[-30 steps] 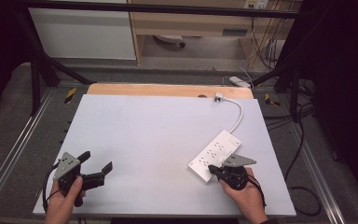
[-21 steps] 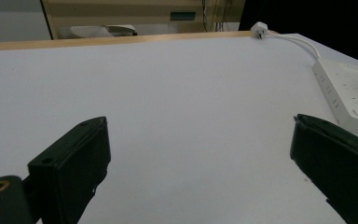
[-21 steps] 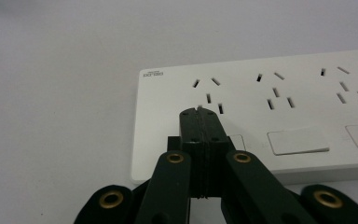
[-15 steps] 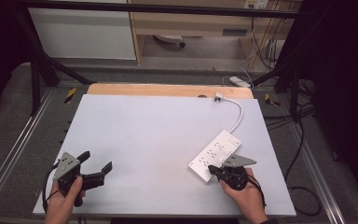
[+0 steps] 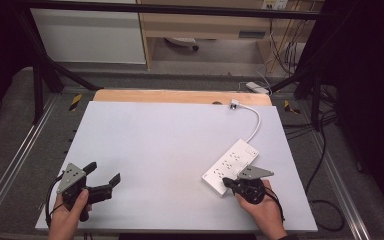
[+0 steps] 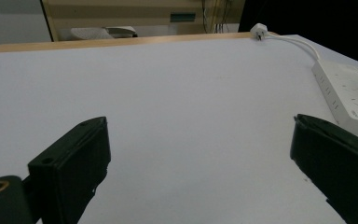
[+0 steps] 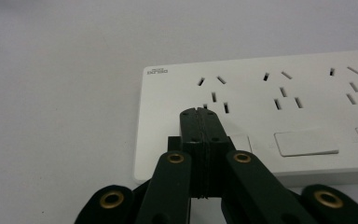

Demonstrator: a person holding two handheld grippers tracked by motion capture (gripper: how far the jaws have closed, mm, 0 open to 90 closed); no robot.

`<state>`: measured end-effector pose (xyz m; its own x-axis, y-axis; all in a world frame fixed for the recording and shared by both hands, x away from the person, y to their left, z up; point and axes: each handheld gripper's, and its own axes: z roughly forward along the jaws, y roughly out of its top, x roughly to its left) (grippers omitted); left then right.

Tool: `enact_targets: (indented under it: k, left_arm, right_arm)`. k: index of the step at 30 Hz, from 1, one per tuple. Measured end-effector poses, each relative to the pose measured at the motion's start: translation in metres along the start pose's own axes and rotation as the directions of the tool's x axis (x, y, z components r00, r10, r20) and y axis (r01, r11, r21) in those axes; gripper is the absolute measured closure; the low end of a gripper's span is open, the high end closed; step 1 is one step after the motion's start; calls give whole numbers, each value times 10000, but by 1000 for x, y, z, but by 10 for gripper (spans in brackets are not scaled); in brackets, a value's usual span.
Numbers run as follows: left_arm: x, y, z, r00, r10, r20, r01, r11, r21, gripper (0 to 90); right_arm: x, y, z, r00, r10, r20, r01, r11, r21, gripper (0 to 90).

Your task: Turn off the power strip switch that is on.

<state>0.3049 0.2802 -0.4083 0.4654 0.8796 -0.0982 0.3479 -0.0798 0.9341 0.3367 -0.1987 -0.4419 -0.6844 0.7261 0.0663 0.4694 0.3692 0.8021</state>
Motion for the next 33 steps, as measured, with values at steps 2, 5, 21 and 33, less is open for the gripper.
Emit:
enact_targets:
  k: [2, 5, 21, 33]
  left_arm:
    - [0, 0, 0, 10000, -2, -9, 2, 10000, -8, 50]
    - [0, 0, 0, 10000, 1, -20, -1, 10000, -8, 50]
    - [1, -1, 0, 10000, 14, -83, -13, 9999, 113, 50]
    - [1, -3, 1, 9999, 18, -117, -14, 9996, 286, 48]
  right_arm:
    - [0, 0, 0, 10000, -31, 7, 31, 10000, -9, 900]
    - [-1, 0, 1, 10000, -27, -29, 27, 10000, -27, 900]
    - [-2, 3, 0, 9999, -90, -72, 88, 9996, -276, 900]
    - [-4, 9, 0, 9999, -162, -43, 159, 9980, -613, 900]
